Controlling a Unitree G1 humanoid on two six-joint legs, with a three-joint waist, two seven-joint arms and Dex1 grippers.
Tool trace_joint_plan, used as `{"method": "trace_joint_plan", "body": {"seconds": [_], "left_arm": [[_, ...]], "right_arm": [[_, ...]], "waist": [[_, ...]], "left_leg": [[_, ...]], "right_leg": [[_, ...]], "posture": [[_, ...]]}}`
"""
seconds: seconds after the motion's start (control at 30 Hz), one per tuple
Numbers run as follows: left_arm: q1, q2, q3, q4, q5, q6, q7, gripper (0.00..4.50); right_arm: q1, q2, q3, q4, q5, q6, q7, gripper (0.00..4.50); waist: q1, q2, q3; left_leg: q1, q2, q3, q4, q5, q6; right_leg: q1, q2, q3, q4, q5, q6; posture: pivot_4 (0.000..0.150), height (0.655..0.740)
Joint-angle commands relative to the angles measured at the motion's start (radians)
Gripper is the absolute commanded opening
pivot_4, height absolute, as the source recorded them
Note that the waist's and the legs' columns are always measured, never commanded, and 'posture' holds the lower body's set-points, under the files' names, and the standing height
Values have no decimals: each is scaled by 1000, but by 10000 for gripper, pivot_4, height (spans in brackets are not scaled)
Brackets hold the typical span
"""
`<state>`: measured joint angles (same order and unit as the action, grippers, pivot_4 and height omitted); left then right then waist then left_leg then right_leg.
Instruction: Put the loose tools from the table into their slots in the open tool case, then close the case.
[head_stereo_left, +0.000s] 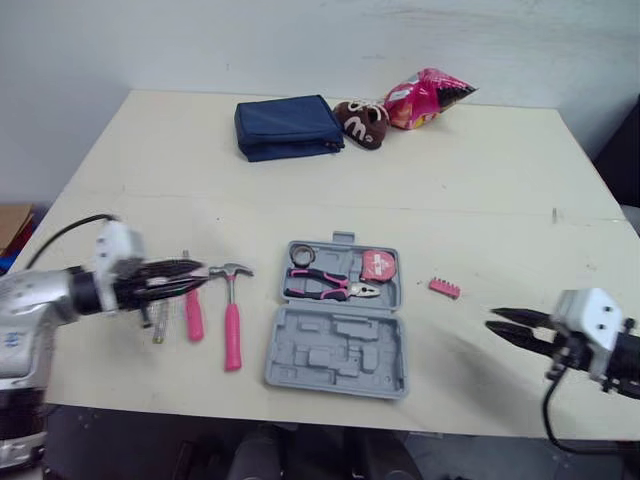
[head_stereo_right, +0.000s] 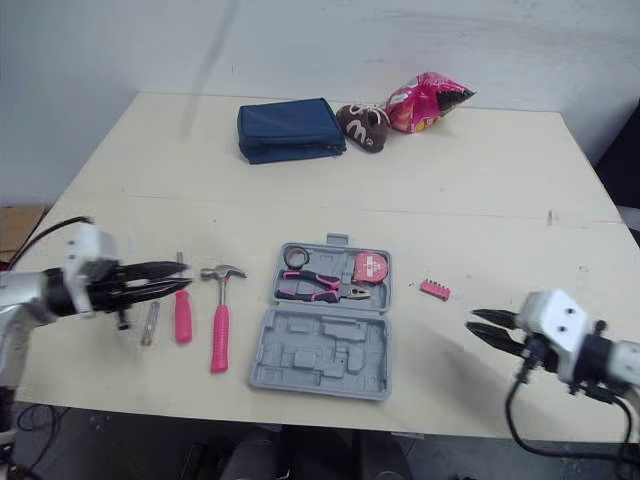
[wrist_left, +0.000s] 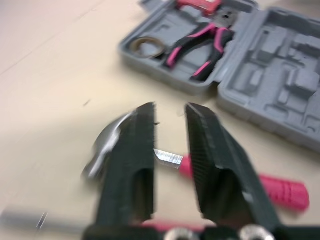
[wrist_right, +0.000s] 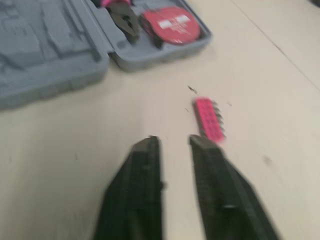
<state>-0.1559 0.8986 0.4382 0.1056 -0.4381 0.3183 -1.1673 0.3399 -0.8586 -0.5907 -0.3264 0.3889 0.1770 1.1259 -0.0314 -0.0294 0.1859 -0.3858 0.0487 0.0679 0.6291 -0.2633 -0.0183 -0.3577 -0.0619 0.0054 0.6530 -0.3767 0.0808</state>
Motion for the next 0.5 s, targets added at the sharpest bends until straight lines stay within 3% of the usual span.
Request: {"method": "trace_joint_plan", "body": {"seconds": [0.03, 0.13, 0.33, 0.5], "left_arm": [[65, 65, 195, 125, -18, -17, 36, 30540], [149, 110, 295, 241, 4, -65, 35, 44044], [241, 224, 429, 612, 58, -275, 94, 44654], [254, 247, 422, 747, 69, -382, 117, 44654]], "right_arm": [[36, 24, -121, 71, -2, -113, 9, 30378], [47, 31, -146, 153, 4, -227, 56, 44834], [38, -6, -197, 430, 3, -397, 125, 45000], [-15, -45, -193, 612, 17, -492, 163, 45000]], "waist": [[-1, 0, 0], [-2, -1, 0], [-3, -1, 0], [-1, -1, 0]], "left_leg": [[0, 0, 0, 0, 0, 0], [0, 0, 0, 0, -1, 0], [1, 0, 0, -3, -2, -1], [3, -1, 1, -5, -2, -1]], "right_leg": [[0, 0, 0, 0, 0, 0], [0, -1, 0, 0, 0, 0], [-1, -2, -1, 0, -2, -3], [-1, -8, -1, 0, -2, -4]], "posture": [[1500, 7400], [1500, 7400], [1500, 7400], [1500, 7400]]}}
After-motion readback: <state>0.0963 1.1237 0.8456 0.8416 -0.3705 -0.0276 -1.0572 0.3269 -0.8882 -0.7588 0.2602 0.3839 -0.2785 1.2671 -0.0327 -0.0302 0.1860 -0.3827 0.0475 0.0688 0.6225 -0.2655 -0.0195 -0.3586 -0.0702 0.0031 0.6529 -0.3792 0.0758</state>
